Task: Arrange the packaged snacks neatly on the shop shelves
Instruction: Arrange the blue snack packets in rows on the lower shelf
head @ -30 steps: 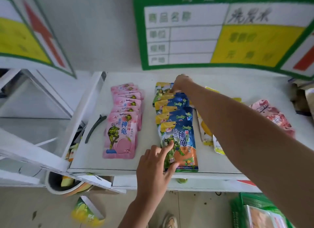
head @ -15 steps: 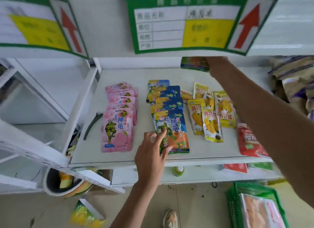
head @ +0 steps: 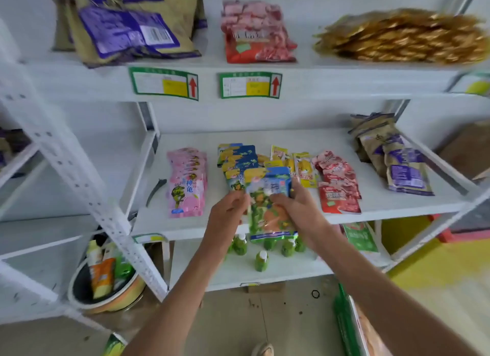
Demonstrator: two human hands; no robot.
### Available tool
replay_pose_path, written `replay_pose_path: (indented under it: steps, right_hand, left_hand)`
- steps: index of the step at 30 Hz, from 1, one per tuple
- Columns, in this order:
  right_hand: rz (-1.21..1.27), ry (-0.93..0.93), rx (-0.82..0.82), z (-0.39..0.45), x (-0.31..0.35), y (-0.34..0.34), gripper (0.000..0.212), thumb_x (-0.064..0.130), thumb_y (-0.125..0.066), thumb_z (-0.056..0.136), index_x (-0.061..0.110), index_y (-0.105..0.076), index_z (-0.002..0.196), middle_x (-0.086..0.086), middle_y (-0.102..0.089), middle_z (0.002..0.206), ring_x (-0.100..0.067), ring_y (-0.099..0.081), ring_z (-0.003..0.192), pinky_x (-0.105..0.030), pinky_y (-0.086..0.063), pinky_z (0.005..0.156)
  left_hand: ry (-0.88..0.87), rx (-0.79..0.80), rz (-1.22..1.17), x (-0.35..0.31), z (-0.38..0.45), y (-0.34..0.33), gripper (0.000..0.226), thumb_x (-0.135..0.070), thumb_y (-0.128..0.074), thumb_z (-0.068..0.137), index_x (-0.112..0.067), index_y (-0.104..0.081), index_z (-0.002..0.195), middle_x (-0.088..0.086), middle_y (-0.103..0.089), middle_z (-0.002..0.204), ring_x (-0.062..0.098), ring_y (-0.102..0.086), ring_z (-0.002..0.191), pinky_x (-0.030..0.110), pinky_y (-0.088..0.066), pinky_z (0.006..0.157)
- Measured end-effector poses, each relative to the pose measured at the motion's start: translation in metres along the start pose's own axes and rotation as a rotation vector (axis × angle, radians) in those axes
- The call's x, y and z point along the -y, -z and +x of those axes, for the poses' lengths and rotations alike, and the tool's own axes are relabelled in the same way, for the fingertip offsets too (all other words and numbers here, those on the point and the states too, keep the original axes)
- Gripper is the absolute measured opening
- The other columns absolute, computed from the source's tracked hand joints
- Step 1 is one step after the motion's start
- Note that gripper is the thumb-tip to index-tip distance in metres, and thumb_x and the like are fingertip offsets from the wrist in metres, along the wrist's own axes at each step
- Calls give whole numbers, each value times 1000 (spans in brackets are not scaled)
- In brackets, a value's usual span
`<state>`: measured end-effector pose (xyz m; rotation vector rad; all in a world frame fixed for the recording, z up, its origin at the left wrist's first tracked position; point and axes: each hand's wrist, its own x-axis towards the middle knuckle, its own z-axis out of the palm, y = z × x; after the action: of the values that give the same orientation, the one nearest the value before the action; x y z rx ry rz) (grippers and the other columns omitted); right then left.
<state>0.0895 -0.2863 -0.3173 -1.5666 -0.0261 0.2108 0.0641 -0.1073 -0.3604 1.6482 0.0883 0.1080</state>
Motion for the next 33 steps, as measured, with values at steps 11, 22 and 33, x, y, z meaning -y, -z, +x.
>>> replay_pose_path:
  steps: [11,22,33]
  right_hand:
    - [-55,229,-88,-184,49,-39,19,9,-56,107,5,-63,90,-10,-65,76,-8,-72,62,-23,-56,51]
    - [-129,296,-157,-218,57,-23,22,22,-65,103,13,-74,85,-9,-77,77,-21,-69,66,-45,-60,62]
    - [-99,321,-14,-205,73,56,23,17,-64,104,-3,-71,96,-22,-78,86,-31,-78,73,-50,-62,69]
  left_hand:
    - [-47,-109,-108,-111,-150,28,4,-18,-77,93,-20,-79,90,-3,-78,79,8,-71,74,29,-57,76]
    - [-189,-214,15,-132,-191,-9,8,-15,-78,93,-14,-80,100,0,-80,85,20,-77,84,29,-62,75]
    - [-261,-62,42,-161,-182,-38,21,-13,-78,92,-33,-79,98,-11,-80,88,-3,-71,80,11,-52,73]
